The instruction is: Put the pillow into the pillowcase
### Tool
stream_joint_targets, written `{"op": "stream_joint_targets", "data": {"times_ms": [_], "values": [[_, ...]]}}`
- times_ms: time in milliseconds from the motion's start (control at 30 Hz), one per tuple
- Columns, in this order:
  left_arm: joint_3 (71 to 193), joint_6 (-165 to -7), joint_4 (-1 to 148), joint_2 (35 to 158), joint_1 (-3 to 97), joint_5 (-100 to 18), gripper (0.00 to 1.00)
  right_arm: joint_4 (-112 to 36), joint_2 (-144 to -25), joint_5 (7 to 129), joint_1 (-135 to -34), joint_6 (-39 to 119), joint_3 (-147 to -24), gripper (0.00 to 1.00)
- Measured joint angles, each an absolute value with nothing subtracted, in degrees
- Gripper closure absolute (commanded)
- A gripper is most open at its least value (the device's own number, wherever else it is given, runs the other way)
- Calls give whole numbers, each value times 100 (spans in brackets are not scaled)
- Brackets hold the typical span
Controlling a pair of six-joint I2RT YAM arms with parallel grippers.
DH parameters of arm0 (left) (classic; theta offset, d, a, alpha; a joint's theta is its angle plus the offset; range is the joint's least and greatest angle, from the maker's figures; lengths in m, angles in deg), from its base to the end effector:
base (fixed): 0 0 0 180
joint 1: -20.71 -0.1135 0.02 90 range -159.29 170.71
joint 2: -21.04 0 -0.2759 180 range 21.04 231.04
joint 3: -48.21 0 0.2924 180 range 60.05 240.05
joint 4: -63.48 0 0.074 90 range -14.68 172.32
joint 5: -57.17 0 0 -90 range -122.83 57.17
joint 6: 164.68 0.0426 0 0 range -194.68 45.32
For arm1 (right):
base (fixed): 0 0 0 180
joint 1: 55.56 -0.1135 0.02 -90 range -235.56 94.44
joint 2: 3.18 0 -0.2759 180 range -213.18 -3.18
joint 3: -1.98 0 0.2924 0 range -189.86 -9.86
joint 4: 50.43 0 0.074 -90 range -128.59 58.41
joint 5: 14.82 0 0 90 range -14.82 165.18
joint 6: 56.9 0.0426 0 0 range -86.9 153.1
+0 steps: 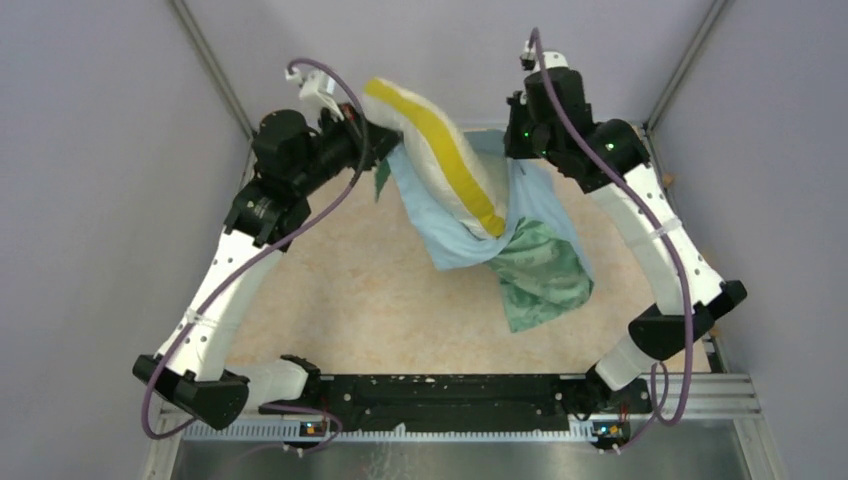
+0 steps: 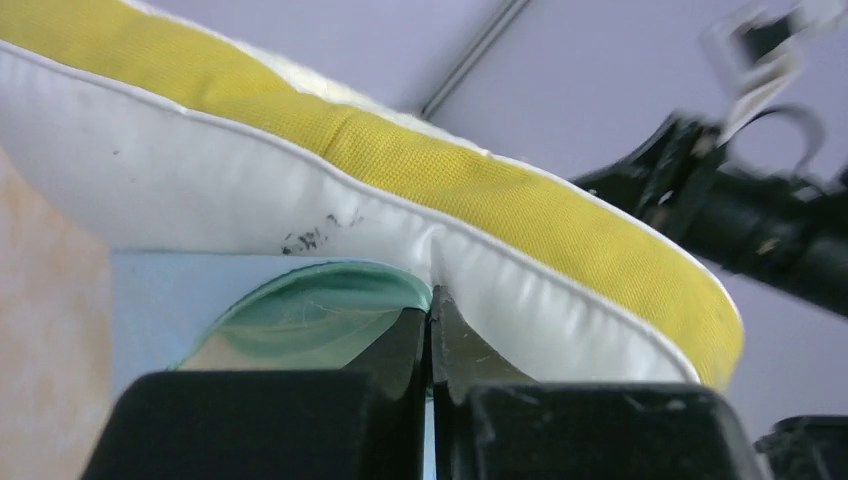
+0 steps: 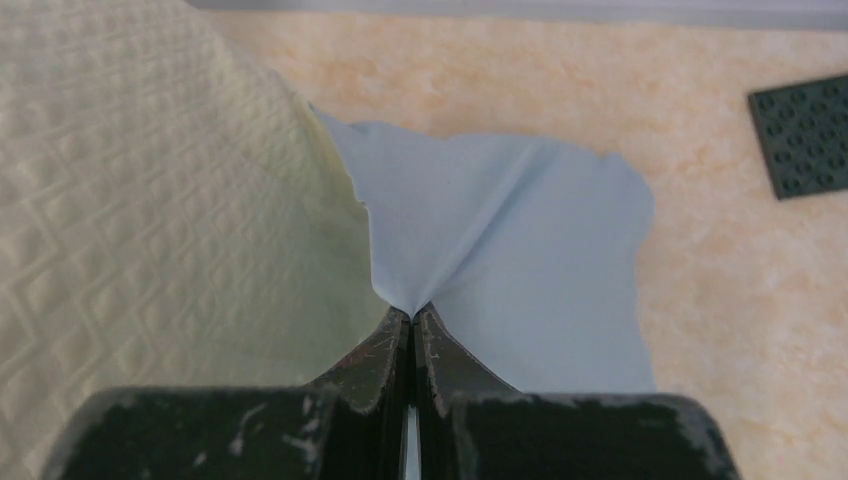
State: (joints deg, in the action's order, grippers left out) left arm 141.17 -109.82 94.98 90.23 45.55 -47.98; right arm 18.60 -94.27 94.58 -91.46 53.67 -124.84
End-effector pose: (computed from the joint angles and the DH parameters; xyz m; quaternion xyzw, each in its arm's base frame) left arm 0.2709 -0.1377 0.4738 0.0194 0.7514 -0.4119 0.5152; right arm 0.2983 0.1985 0.4974 -0.0364 0.8704 0.0908 0.4825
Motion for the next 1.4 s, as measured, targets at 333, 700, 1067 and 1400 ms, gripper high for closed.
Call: {"op": "stream_joint_targets", "data": {"times_ms": [333, 700, 1067, 1400], "values": [[17109, -10912, 8713, 9795, 4557, -4429, 100, 1290, -9215, 8173, -8079, 5726, -13937, 100], [18587, -10838, 9022, 11095, 4723, -4090, 100, 839, -9021, 6903, -7583, 6202, -13653, 100], [19503, -10761, 9234, 11401, 4863, -4254, 100, 730, -8732, 6391, -6975, 6360, -13266, 100], [19776, -10741, 8722, 11714, 5582, -4864, 100, 828, -9331, 5926, -6217, 6569, -14510, 100]]}}
